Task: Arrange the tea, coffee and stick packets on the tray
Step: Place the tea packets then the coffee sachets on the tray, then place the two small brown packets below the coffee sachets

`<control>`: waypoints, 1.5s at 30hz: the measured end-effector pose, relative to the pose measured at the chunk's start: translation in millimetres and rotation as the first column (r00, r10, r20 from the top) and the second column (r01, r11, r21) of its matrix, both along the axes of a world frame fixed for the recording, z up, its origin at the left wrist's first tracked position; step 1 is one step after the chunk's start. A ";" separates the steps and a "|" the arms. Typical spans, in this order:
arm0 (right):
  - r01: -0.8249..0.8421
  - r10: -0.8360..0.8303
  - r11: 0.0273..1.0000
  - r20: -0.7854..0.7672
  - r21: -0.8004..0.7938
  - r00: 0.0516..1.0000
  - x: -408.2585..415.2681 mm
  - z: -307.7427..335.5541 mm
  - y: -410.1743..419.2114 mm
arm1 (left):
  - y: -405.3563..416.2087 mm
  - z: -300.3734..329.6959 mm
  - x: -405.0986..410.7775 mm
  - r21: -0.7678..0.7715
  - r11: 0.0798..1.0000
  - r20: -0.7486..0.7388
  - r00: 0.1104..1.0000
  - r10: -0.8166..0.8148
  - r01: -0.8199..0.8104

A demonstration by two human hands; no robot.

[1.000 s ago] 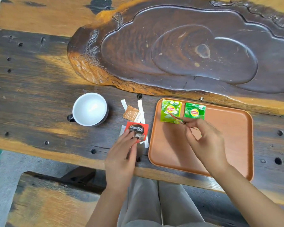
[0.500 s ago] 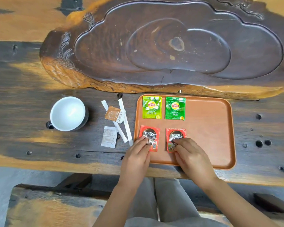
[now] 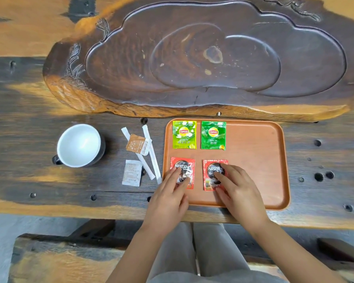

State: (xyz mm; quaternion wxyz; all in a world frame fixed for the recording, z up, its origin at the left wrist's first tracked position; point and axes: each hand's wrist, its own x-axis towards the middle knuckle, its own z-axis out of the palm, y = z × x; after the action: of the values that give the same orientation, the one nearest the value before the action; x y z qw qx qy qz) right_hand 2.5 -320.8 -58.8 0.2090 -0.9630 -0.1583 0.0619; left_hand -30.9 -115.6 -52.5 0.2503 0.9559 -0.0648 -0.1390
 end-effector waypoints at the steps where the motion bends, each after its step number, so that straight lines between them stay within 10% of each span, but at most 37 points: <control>1: 0.002 -0.002 1.000 -0.004 0.002 1.000 1.4 -0.6 1.3 | -0.7 -0.2 2.0 -0.005 1.000 -0.005 1.000 0.003 -0.003; 23: 0.043 -0.042 0.998 -0.041 0.036 0.998 18.9 6.2 11.7 | -5.9 0.0 19.1 0.028 0.999 -0.011 1.000 0.022 -0.022; 34: 0.016 -0.018 0.999 0.059 0.047 0.998 31.1 28.9 29.6 | 27.6 42.3 9.1 -0.155 0.939 0.126 0.937 0.327 -0.307; 45: -0.353 0.354 0.935 -0.032 0.034 0.935 86.8 15.6 161.6 | 95.2 14.4 1.6 0.171 0.934 0.027 0.950 0.312 -0.312</control>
State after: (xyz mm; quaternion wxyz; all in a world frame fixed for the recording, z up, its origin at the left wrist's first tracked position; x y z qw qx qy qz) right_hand 89.3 -159.2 -43.3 0.2107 -0.9146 -0.3255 0.1144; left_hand -29.3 -20.4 -38.0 0.1852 0.9721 0.1003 -0.1031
